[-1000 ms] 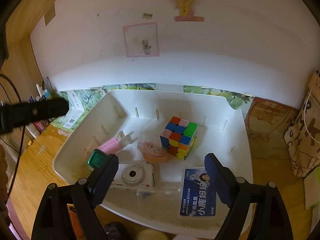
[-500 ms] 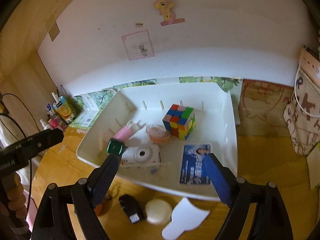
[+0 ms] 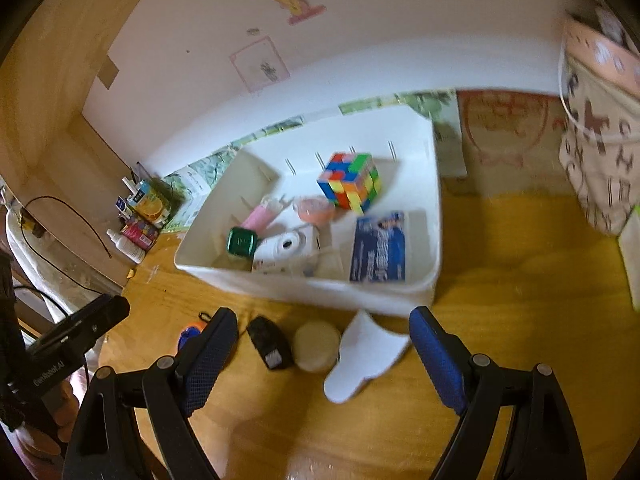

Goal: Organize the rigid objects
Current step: 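Move both tools toward the orange round case and white plastic scoop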

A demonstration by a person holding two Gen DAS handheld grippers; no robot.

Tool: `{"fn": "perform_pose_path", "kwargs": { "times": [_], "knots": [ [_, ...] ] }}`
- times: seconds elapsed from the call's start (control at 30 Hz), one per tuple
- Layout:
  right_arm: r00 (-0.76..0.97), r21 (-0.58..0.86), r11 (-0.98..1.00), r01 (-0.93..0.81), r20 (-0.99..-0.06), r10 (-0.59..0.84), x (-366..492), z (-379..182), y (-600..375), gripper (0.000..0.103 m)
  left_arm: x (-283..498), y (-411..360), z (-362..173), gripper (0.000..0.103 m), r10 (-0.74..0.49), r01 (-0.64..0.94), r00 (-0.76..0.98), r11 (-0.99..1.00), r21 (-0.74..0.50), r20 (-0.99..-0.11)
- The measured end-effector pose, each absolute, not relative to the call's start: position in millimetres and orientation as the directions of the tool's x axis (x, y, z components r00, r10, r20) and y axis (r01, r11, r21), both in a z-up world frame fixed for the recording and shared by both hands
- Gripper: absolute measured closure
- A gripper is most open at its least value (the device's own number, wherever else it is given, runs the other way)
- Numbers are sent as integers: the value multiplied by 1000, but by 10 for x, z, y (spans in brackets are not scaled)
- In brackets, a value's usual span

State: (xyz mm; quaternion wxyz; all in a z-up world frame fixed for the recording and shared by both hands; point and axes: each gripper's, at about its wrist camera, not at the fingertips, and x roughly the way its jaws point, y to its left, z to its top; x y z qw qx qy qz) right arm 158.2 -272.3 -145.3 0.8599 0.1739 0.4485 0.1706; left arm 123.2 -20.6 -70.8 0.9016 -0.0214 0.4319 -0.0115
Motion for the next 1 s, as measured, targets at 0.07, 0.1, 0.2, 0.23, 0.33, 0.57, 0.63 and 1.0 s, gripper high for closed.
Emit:
{"fn": "perform_pose_path", "kwargs": {
  "times": [0.07,0.1,0.2,0.23,0.33,0.57,0.63,1.0],
  "knots": [
    [519,469,875,-124,-721,460,1551,-1507,-2759,15,1182,-184,-729,32,-28,-6,620,999,-40,-784],
    [512,473,873,-119,-724,462,1539,-1525,-2770,15,1162,-172,-738,32,-24,-8,616,999,-37,-787],
    [483,493,865,-94,-737,473,1510,-1601,-2791,15,1107,-138,-764,32,-13,-14,605,1000,-26,-796],
    [473,501,862,-85,-741,477,1502,-1628,-2796,15,1089,-126,-775,32,-10,-15,602,1000,-23,-799],
    [445,521,852,-60,-750,490,1491,-1698,-2790,15,1061,-89,-812,32,-4,-14,586,1000,-15,-810],
    [389,551,834,-5,-768,509,1513,-1850,-2746,15,1094,9,-948,27,-6,3,536,1000,-6,-844],
    [365,548,836,29,-784,501,1533,-1919,-2729,15,1129,32,-996,27,-14,14,521,1000,-8,-853],
    [307,519,828,213,-840,448,1630,-2242,-2683,15,1400,63,-1374,27,-70,127,388,992,-22,-919]
  ]
}}
